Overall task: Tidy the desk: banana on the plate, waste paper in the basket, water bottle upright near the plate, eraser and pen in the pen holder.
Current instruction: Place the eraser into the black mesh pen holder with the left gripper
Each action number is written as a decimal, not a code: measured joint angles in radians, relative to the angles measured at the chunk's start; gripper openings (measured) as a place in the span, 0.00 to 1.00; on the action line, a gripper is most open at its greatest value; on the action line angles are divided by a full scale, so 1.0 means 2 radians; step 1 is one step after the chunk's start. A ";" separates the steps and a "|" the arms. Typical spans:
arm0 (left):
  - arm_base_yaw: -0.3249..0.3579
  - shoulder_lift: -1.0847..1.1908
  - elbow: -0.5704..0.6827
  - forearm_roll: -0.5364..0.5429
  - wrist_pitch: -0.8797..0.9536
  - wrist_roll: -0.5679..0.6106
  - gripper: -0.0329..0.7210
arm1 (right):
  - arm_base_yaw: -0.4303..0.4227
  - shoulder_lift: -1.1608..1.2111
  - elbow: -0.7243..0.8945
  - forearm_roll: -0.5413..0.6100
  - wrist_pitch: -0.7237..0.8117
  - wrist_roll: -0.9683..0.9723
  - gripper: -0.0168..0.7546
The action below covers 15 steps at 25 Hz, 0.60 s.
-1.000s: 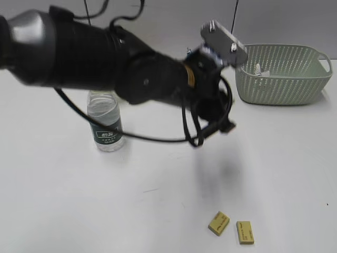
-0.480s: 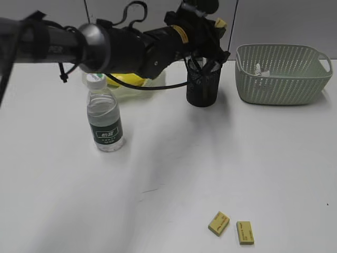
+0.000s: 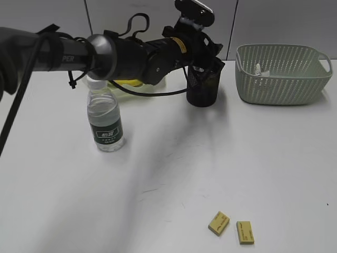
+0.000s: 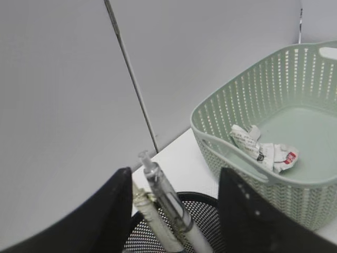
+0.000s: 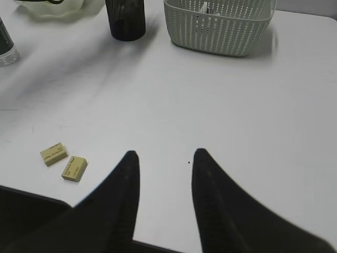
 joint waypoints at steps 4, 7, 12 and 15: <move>0.000 -0.018 0.000 -0.001 0.040 0.000 0.57 | 0.000 0.000 0.000 0.000 0.000 0.000 0.38; 0.000 -0.063 0.000 -0.014 0.146 0.000 0.49 | 0.000 0.000 0.000 0.000 0.000 0.000 0.38; 0.000 -0.163 0.004 -0.022 0.356 0.000 0.32 | 0.000 0.000 0.000 0.000 0.000 0.000 0.38; 0.000 -0.240 0.053 -0.026 0.425 -0.001 0.30 | 0.000 0.000 0.000 0.000 0.000 0.000 0.38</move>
